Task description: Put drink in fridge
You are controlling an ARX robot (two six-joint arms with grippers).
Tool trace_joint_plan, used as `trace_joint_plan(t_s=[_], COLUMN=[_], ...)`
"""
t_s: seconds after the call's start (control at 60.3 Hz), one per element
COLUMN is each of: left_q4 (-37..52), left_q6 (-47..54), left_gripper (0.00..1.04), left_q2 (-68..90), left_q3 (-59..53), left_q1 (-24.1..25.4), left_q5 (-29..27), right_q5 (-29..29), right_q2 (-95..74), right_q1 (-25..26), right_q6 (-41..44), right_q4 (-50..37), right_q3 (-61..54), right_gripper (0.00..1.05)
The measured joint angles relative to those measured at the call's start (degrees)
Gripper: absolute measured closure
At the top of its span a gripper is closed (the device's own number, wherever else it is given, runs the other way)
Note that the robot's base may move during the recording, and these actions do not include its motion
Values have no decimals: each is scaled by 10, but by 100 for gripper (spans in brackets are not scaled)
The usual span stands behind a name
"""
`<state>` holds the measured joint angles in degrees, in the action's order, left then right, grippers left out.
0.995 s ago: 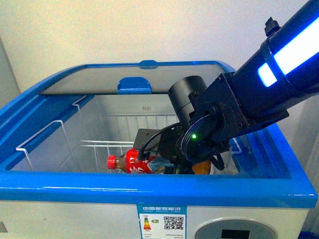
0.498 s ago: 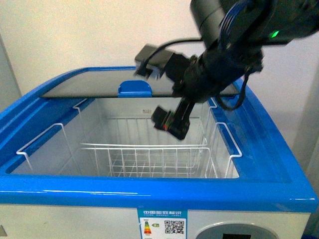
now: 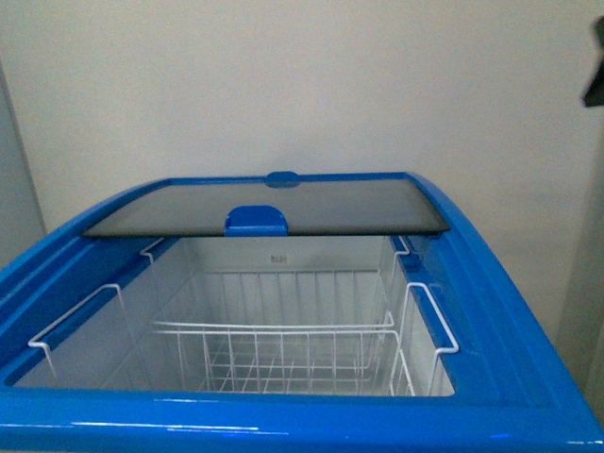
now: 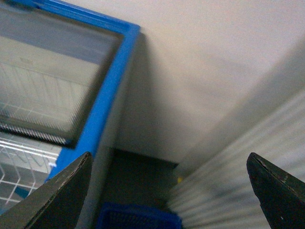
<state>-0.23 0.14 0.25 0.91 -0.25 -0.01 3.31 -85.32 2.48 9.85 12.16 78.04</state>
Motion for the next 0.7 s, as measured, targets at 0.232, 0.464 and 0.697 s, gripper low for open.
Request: trace_joint_plan(t_s=[0.232, 0.464, 0.697], left_q4=[0, 0, 0], left_q6=[0, 0, 0], left_gripper=[8, 8, 8], left_q2=[0, 0, -1], left_q3=[0, 0, 0], left_q1=[0, 0, 0], left_q5=[0, 0, 0], right_q5=[-153, -137, -35], right_q2=[342, 718, 767], right_q1=[107, 79, -22], right_q6=[-108, -101, -101], right_q4=[77, -76, -96], right_q3=[-290, -589, -674], right_gripper=[11, 51, 96])
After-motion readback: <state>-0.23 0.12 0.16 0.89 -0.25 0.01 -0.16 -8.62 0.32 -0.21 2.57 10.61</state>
